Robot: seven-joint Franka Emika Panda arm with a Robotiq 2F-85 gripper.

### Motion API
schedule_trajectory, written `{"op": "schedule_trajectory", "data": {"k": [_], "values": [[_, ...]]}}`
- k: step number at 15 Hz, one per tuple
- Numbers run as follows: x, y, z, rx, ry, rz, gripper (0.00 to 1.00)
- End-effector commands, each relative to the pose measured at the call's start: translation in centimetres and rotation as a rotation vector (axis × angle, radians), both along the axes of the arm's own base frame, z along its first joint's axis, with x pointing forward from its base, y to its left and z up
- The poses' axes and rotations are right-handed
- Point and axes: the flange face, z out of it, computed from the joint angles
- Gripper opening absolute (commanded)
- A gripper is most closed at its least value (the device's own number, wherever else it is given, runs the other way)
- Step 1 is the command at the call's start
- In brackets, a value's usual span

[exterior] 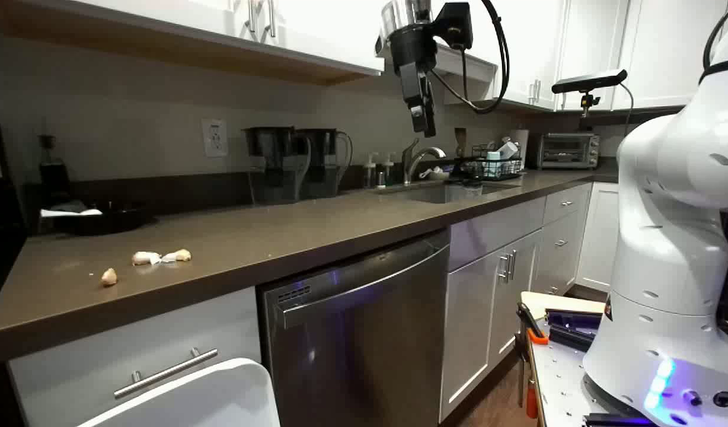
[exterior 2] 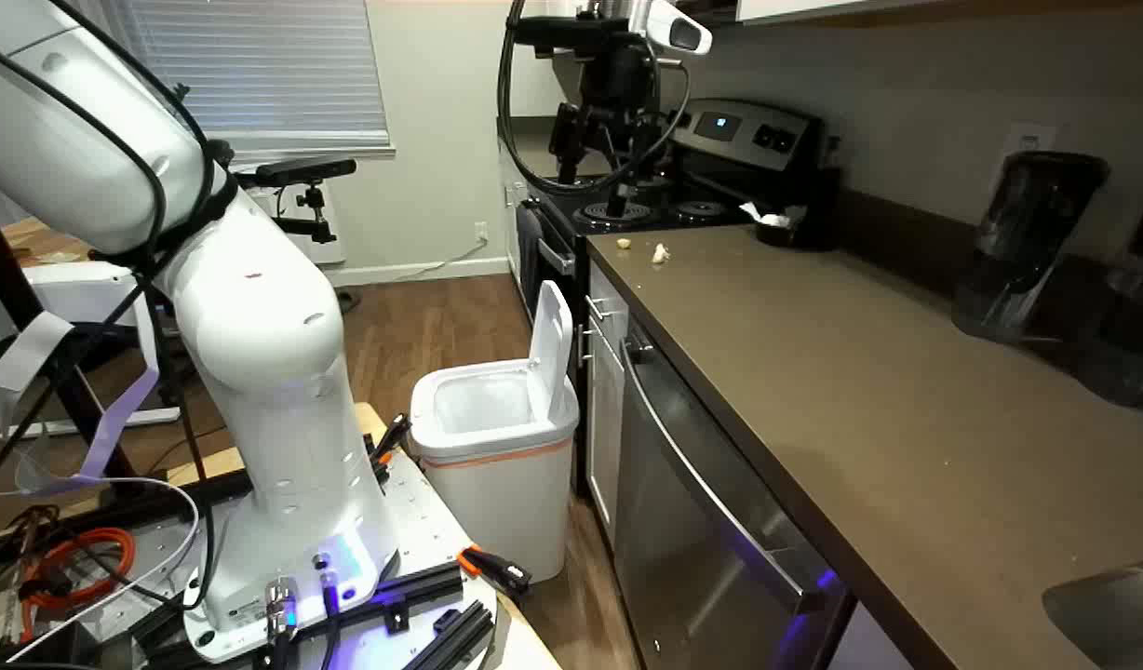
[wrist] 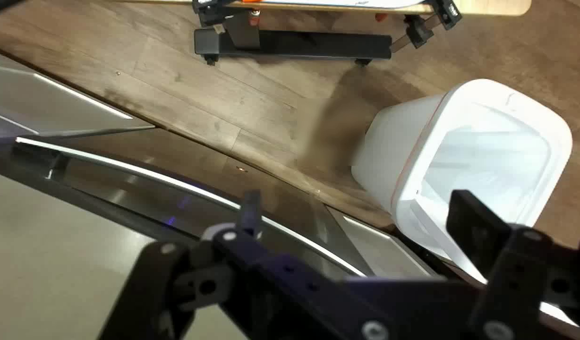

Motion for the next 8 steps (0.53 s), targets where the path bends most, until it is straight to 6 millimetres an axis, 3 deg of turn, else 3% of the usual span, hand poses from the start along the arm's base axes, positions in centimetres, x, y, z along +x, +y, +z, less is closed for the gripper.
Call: {"op": "schedule_trajectory", "data": {"k": [1,8], "values": [[0.01,-0.03,0.05,0.0,0.001,0.0,1.0],[0.65,0.31,-0.34,-0.007,-0.011,-0.001,1.0]]}}
